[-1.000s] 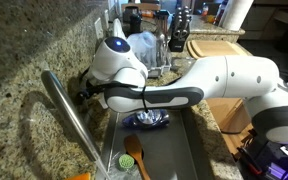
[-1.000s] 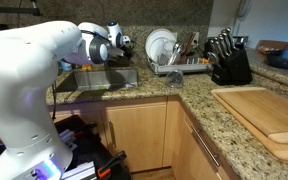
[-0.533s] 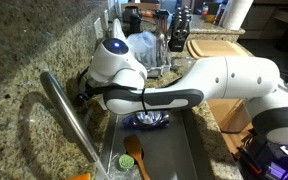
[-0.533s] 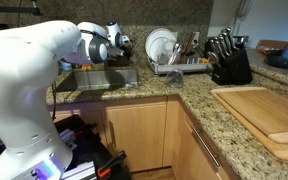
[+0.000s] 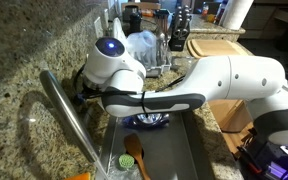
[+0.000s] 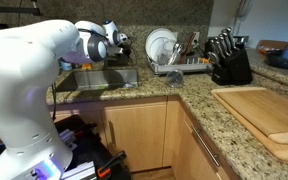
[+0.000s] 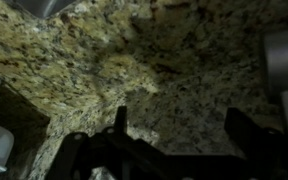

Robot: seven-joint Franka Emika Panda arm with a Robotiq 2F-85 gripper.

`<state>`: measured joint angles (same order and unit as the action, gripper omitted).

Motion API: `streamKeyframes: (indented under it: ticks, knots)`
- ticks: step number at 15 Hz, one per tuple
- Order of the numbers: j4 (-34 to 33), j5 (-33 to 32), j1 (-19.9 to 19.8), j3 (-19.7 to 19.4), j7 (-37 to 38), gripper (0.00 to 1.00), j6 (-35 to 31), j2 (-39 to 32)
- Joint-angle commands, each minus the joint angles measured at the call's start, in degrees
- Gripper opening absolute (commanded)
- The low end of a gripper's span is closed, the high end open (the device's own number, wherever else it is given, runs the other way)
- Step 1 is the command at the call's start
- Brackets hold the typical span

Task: Close the tap

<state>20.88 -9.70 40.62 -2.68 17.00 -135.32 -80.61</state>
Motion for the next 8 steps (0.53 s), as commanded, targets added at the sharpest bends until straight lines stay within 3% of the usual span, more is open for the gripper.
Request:
streamKeyframes:
  ticks: [1,5,8]
  knots:
    - [0.84,3.05,3.66,3.86,-5.62,1.0,4.32,3.38]
    - [0.65,2.39,3.64,3.29,-6.41,1.0,3.5,3.14]
    - [0.41,-0.76,4.28,-0.03,-5.79,1.0,3.44,2.97]
